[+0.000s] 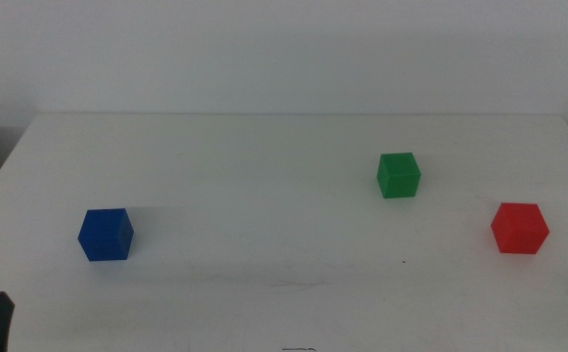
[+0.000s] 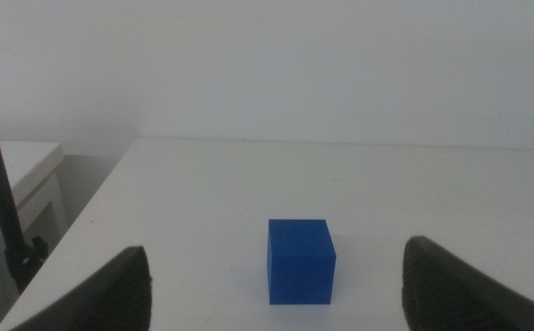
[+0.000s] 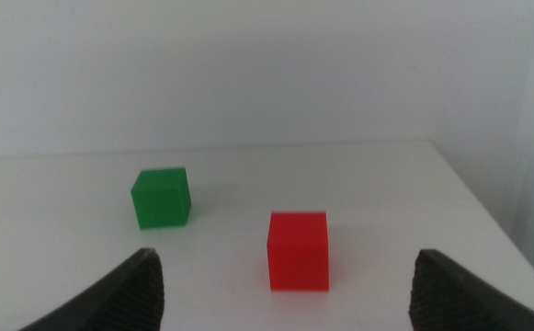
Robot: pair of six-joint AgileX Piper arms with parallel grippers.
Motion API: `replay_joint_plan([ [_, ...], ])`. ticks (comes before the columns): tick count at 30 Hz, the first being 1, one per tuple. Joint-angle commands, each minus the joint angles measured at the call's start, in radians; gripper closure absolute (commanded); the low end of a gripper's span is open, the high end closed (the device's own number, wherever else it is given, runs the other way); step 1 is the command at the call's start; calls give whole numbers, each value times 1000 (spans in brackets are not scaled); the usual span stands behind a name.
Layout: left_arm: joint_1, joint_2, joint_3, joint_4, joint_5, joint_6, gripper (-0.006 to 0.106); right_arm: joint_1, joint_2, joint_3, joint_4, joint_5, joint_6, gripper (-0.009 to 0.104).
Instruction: Stack red cubes first, then green, then blue cubes in a specific spot.
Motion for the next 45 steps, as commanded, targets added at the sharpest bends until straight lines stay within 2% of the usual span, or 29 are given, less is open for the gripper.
replay_joint_plan([
  [1,-6,-20,-3,-6,-85,-9,7,-7,-16,-46,-11,-43,-9,22],
  [10,-6,-20,-3,-6,-85,-9,7,-7,160,-335,-11,201,-9,22],
  [16,-6,-20,-3,-6,-85,-9,7,-7,383,-555,-11,352,-9,22],
  [23,-6,-20,-3,-6,-85,-9,7,-7,636,-777,-11,610,-6,22],
  [28,-6,-20,-3,-6,-85,-9,7,-7,833,-899,-4,667,6,22],
  [35,-6,-20,-3,-6,-85,-9,7,-7,1118,-1113,-4,874,0,22],
  [45,-6,-20,-3,-6,-85,-9,7,-7,1492,-1372,-15,997,6,22],
])
